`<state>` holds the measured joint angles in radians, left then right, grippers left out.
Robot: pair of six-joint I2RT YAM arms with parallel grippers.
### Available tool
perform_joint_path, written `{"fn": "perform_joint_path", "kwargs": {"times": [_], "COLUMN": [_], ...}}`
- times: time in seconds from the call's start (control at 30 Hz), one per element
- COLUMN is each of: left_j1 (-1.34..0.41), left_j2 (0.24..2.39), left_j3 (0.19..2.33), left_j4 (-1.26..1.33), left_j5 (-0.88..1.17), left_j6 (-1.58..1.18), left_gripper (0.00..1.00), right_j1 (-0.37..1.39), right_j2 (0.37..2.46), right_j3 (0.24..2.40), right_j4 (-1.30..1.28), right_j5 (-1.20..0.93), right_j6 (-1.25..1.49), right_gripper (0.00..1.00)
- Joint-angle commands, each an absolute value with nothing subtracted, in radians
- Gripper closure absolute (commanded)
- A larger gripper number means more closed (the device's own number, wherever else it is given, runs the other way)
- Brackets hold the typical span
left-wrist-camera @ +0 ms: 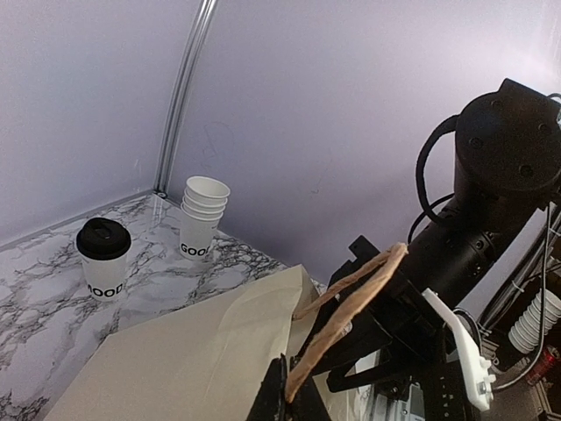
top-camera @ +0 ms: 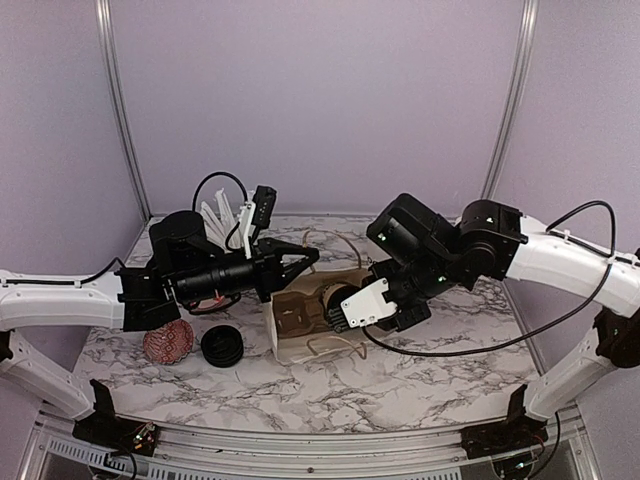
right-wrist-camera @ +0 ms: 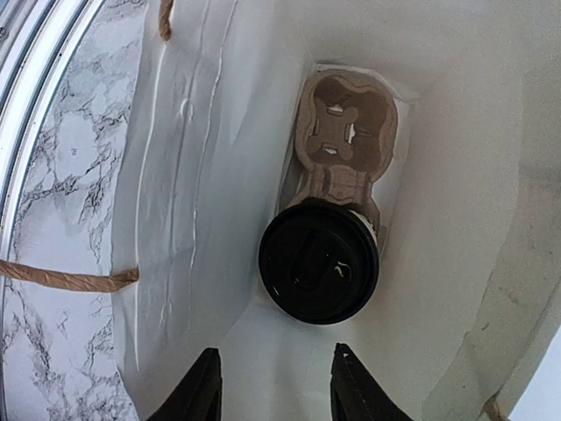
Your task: Pack the takeout coffee
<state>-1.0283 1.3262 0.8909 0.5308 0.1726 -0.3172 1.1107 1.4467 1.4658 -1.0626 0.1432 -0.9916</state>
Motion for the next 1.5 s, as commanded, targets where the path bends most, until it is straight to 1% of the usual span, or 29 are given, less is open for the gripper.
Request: {"fn": "perform_joint_path", "kwargs": {"times": [0.0,0.1,0.17,0.23,0.33,0.53,0.6,0.9,1.1,1.2,1.27,1.47], "left_j1": [-1.036,-1.04,-1.046,-1.054,-1.06,-1.062,-1.061,-1.058,-1.027,-1.006,-0.991,-0.944], "left_j2": [1.28,1.29,1.31,1.329,1.343,1.336,1.333,1.353,1.372,1.381,1.387,1.412], "left_j3": [0.884,0.901,0.923,0.932,0.933,0.926,0.924,0.954,0.963,0.96,0.96,0.959], "left_j4": [0.513,0.515,0.513,0.512,0.515,0.514,0.515,0.521,0.535,0.548,0.554,0.594], "left_j5": [0.244,0.267,0.318,0.335,0.341,0.305,0.293,0.296,0.359,0.392,0.414,0.473], "left_j6": [-0.334,-0.355,-0.354,-0.354,-0.346,-0.334,-0.331,-0.355,-0.403,-0.427,-0.439,-0.495], "left_gripper": [0.97,0.93,0.9,0.9,0.92,0.97,0.98,0.98,0.99,1.0,1.0,1.0], "right_j1": [1.147,1.17,1.185,1.2,1.21,1.211,1.211,1.2,1.14,1.11,1.096,1.083], "right_j2": [1.419,1.418,1.414,1.411,1.425,1.46,1.478,1.572,1.657,1.713,1.741,1.787], "right_j3": [1.434,1.407,1.381,1.349,1.316,1.296,1.289,1.303,1.351,1.386,1.406,1.411], "right_j4": [-1.0,-0.977,-0.957,-0.927,-0.888,-0.842,-0.823,-0.754,-0.759,-0.788,-0.794,-0.753], "right_j5": [0.193,0.224,0.245,0.281,0.335,0.394,0.426,0.472,0.481,0.482,0.475,0.485], "right_j6": [-0.978,-0.975,-0.981,-0.984,-0.982,-0.973,-0.97,-0.971,-0.94,-0.915,-0.898,-0.907], "right_gripper": [0.57,0.56,0.55,0.51,0.47,0.34,0.3,0.2,0.08,0.05,0.02,0.01]}}
